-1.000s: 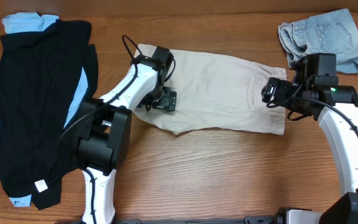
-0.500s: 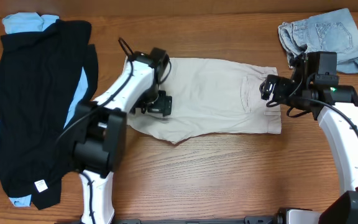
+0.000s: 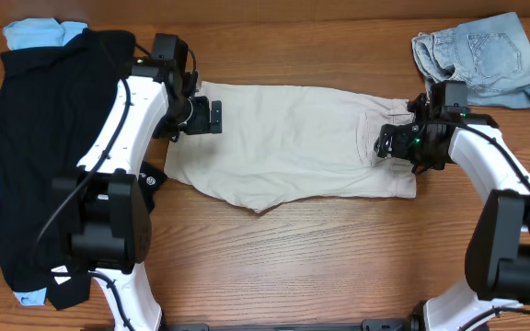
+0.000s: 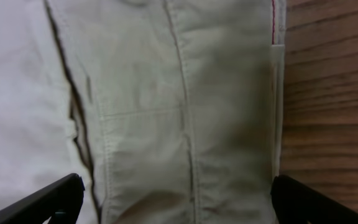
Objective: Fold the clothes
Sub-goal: 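Release and press the folded shorts flat with both grippers, then grasp the right end of the folded shorts with the right gripper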
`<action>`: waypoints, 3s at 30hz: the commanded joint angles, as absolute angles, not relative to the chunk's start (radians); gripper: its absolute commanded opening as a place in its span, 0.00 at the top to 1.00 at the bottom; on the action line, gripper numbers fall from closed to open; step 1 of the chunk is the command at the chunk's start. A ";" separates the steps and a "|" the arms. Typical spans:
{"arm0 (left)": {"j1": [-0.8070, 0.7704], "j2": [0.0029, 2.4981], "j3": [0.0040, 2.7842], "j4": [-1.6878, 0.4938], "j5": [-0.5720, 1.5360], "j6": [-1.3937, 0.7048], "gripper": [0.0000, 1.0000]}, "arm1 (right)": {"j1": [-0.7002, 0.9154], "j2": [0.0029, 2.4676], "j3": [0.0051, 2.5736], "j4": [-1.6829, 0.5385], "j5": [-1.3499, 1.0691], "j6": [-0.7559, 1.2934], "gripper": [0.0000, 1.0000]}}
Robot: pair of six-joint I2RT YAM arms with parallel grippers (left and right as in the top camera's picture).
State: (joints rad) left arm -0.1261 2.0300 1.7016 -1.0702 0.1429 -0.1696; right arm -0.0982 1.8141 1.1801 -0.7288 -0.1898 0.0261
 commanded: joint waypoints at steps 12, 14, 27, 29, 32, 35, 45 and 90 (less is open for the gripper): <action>-0.110 2.205 1.689 -1.015 0.079 -0.126 0.54 | -0.228 1.848 1.190 -0.654 -0.255 -0.013 0.00; -0.104 2.218 1.689 -1.020 0.079 -0.127 0.62 | -0.231 1.856 1.190 -0.654 -0.287 -0.030 0.00; -0.078 2.218 1.691 -1.017 0.076 -0.063 0.85 | -0.231 1.987 1.190 -0.647 -0.449 -0.031 0.12; -0.070 2.218 1.691 -1.015 0.078 -0.064 0.89 | -0.230 2.001 1.190 -0.643 -0.479 -0.031 0.12; -0.051 2.218 1.691 -1.017 0.114 -0.052 0.96 | -0.230 2.017 1.190 -0.639 -0.522 -0.031 0.13; -0.032 2.218 1.698 -1.029 0.210 0.007 0.96 | -0.230 2.026 1.190 -0.635 -0.530 -0.030 0.24; 0.045 2.217 1.743 -1.063 0.503 0.135 0.78 | -0.230 2.029 1.190 -0.597 -0.587 -0.026 0.67; -0.038 2.337 1.827 -0.998 0.550 0.204 0.96 | -0.351 1.872 1.282 -0.939 -0.420 -0.022 0.96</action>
